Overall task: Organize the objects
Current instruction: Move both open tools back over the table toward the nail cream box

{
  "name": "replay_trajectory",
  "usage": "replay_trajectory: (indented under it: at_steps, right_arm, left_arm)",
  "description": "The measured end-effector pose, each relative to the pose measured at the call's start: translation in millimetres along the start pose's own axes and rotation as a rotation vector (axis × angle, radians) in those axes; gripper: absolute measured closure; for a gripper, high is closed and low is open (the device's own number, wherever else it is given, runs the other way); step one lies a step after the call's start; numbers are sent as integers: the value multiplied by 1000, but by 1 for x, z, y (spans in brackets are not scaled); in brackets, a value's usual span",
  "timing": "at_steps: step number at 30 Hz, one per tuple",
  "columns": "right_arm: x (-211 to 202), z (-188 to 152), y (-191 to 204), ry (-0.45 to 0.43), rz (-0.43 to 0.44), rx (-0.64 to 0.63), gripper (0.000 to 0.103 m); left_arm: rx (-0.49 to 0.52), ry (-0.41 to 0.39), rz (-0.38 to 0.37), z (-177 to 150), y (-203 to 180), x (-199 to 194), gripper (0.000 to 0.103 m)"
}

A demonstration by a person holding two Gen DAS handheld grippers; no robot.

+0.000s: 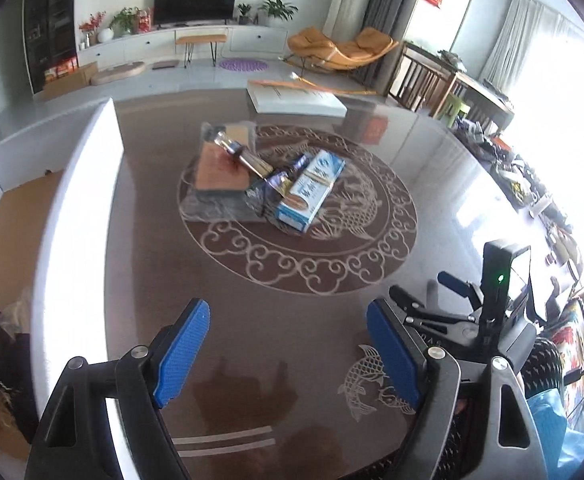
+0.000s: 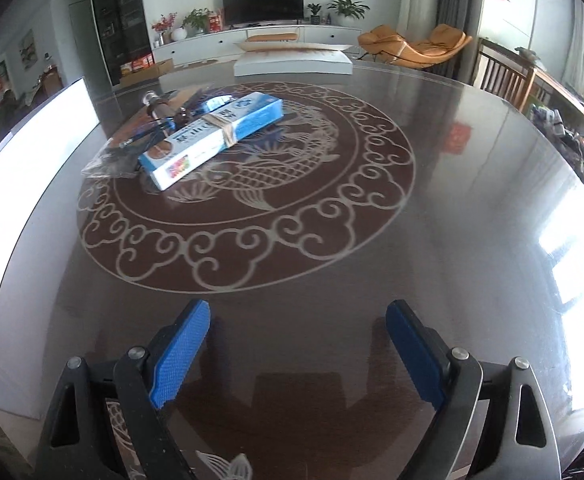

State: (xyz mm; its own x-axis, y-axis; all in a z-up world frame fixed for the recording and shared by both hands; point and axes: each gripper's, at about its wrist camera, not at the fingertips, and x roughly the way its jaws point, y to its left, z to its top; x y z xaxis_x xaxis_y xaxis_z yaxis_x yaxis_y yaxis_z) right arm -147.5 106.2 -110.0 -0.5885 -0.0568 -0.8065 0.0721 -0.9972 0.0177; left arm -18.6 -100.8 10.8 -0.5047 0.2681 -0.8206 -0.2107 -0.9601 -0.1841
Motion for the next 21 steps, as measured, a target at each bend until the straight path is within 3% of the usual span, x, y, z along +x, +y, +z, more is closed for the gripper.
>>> replay_trajectory:
  at_steps: [4,8,21]
  right_arm:
    - [-5,-2,-10,-19,-24,13,13]
    - [-5,-4,-22,-13,10,66,13]
    - [-5,-7,-24,-27,11,90,13]
  left_arm:
    - [-1,72,22,-15,-2,32,23]
    - [-9,100,54,-21,5,47,23]
    - [-96,22,247,33,51,106,23]
